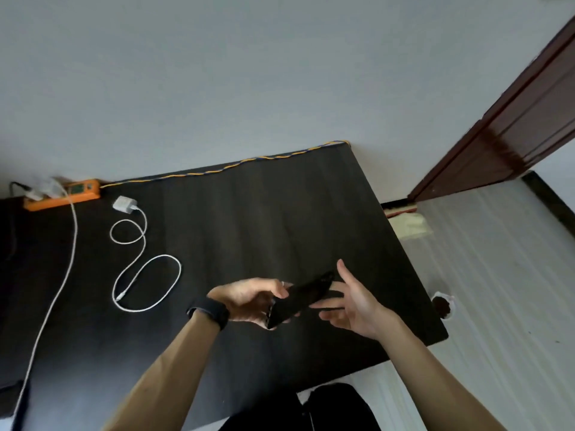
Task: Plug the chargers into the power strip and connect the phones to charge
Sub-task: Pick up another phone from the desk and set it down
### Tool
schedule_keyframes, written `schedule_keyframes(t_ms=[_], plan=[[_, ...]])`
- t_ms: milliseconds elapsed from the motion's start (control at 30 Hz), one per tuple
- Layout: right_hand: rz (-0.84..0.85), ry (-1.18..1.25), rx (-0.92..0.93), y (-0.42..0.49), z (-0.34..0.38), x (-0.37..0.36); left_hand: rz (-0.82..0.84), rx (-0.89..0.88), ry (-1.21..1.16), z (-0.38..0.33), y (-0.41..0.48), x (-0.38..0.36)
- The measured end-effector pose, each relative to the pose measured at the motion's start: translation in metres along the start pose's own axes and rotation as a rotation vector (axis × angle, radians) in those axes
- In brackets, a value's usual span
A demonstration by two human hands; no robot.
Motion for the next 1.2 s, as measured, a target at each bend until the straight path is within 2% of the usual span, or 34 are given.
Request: schedule_keyframes(t_ms=[133, 200, 333, 500, 633, 800, 933, 1100, 1200], plan=[[0.075, 0.041, 0.011, -0.008, -0.037, -0.026, -0.226, 0.019, 0.568, 0.025, -0.025, -0.025], [0.049, 0.084, 0.049, -0.008, -0.059, -0.038, -0.363, -0.01, 0.698, 0.051, -0.028, -0.036], [0.035, 0.091, 0.115, -0.004, -0.108, -0.068, -0.752, -0.105, 0.814, 0.119, -0.035, -0.055], [0.087, -0.135, 0.095, -0.008, -0.179, -0.122, -1.061, -0.092, 0.684, 0.215, -0.054, -0.061], [0.068, -0.213, 0.107, -0.006, -0.208, -0.156, -1.13, -0.106, 0.664, 0.261, -0.077, -0.058], [0.061, -0.449, 0.16, 0.009, -0.212, -0.21, -1.071, -0.112, 0.581, 0.3, -0.122, -0.022], [0.038, -0.595, 0.198, 0.033, -0.209, -0.28, -1.17, -0.052, 0.596, 0.333, -0.192, 0.054], [0.001, -0.636, 0.195, 0.069, -0.208, -0.371, -1.375, 0.009, 0.682, 0.362, -0.288, 0.158], [-0.037, -0.627, 0.161, 0.09, -0.203, -0.426, -1.379, 0.071, 0.705, 0.372, -0.325, 0.21]])
Point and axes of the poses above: each hand's wrist, its own y-axis towards the middle knuckle, its own x-axis out of the back of the hand, z = x × y, the point moved 3 cm from there along y, towards the middle knuckle, and after that the axes turned 7 degrees about -y, right-handed, at the moved point
